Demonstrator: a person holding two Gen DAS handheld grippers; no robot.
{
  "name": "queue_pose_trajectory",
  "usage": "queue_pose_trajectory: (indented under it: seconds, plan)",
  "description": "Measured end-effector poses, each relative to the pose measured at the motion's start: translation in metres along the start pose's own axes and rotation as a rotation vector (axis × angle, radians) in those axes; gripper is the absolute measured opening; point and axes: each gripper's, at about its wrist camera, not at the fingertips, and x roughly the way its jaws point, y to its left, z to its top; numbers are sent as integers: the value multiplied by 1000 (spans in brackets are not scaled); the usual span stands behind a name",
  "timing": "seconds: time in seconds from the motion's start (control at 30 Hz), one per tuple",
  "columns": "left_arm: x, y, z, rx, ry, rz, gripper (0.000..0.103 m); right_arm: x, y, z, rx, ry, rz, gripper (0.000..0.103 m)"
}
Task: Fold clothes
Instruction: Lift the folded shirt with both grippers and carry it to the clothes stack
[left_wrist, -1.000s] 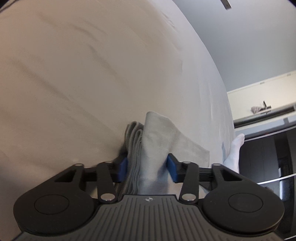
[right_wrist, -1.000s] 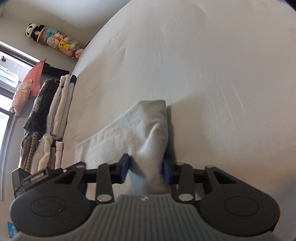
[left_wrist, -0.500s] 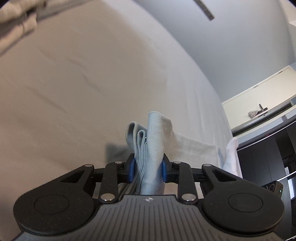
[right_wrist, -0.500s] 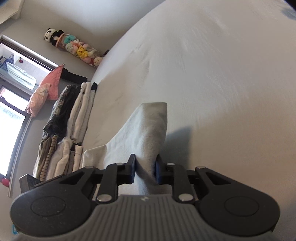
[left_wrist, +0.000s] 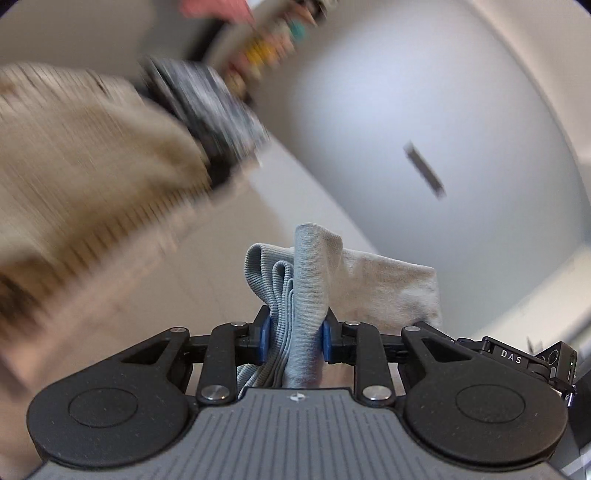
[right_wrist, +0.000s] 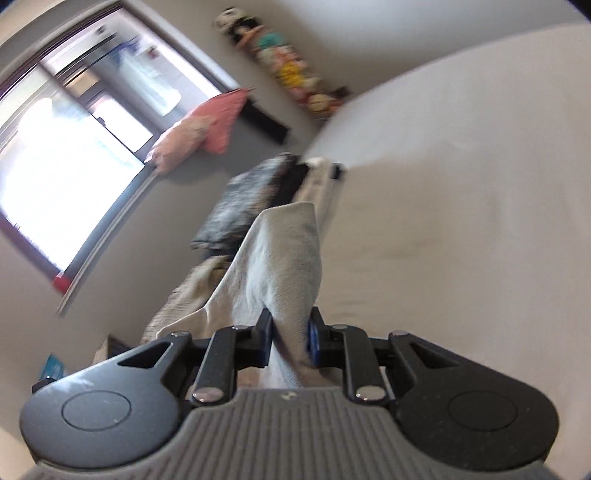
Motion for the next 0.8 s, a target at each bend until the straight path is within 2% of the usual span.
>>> queue_pose_trajectory:
  seconds: [0.17, 0.23, 0.33, 0.43, 0.63, 0.77, 0.8]
  plan:
    - [-61, 14, 63, -66, -214, 101, 30, 76, 99, 52, -183, 69, 125, 21]
    - [-77, 23, 83, -107, -272, 150, 30, 109, 137, 66, -245, 109, 160, 21]
    - [-91, 44, 102, -175, -328, 228, 30, 161, 185, 76, -328, 181, 181, 21]
    - [-97, 70, 107, -249, -361, 287, 30, 209, 221, 76, -405, 253, 188, 21]
    - [-83, 119, 105, -379, -358, 386, 30, 291, 245, 56, -491, 374, 155, 22]
    - [-72, 140, 103, -422, -337, 413, 29, 329, 232, 41, -471, 413, 130, 23]
    - [-70, 143, 103, -423, -331, 420, 29, 334, 227, 40, -450, 410, 130, 27]
